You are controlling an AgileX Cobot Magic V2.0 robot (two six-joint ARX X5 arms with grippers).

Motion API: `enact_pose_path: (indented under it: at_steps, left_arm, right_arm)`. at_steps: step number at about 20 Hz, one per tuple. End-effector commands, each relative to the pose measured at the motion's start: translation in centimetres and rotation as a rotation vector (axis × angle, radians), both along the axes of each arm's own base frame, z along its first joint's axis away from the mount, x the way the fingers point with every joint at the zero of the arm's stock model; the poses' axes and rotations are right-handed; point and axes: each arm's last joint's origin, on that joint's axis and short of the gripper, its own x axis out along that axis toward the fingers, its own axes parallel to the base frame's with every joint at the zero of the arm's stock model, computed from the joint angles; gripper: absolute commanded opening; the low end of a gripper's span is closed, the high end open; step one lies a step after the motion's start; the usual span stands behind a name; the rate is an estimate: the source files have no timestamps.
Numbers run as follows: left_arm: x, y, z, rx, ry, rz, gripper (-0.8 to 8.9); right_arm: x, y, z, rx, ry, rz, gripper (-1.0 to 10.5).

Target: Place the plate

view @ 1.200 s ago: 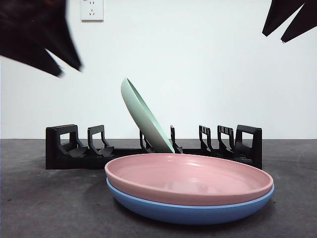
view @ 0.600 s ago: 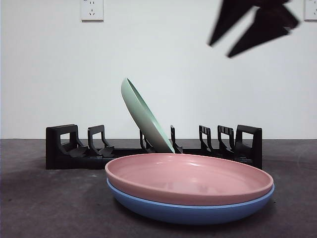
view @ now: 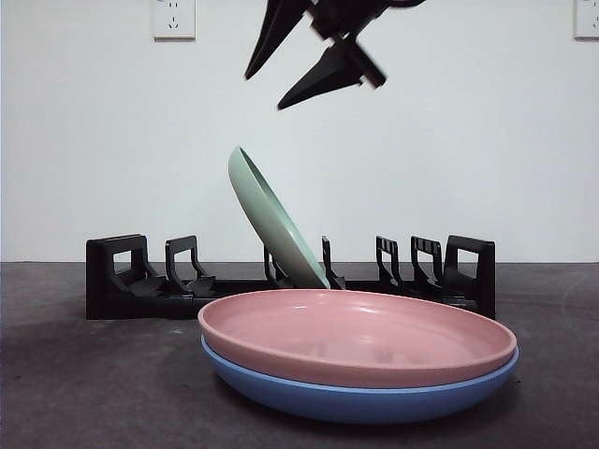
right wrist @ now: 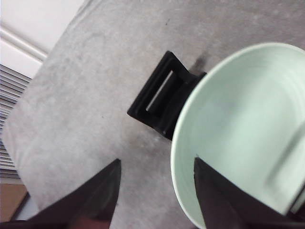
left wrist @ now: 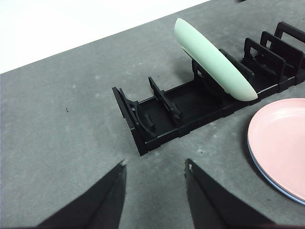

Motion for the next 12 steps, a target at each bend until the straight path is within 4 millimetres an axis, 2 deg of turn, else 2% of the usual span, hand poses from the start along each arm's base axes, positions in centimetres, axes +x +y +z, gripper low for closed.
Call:
enact_pose_path:
  at_steps: [1,8,11,12]
  left_arm:
    - [-0.1,0.0,0.6,-0.003,-0.023,-0.004,1.87]
    - [-0.1,0.0,0.6,-0.002,-0.023,-0.004,1.87]
    - [-0.1,0.0,0.6,-0.002,-0.023,-0.004,1.87]
    - [-0.1,0.0,0.6,-0.003,-0.023,-0.004,1.87]
  right_arm:
    - [1.3,1.3,-0.8,0.019,0.044,-0.009,2.4]
    - [3.1,3.0,-3.9,0.005,0.109,-0.010,2.4]
    - [3.1,3.5,-4.0,0.014,0.096,-0.011,2.3]
    - [3.0,3.9,-3.9,0.020,0.086,-0.007,1.9]
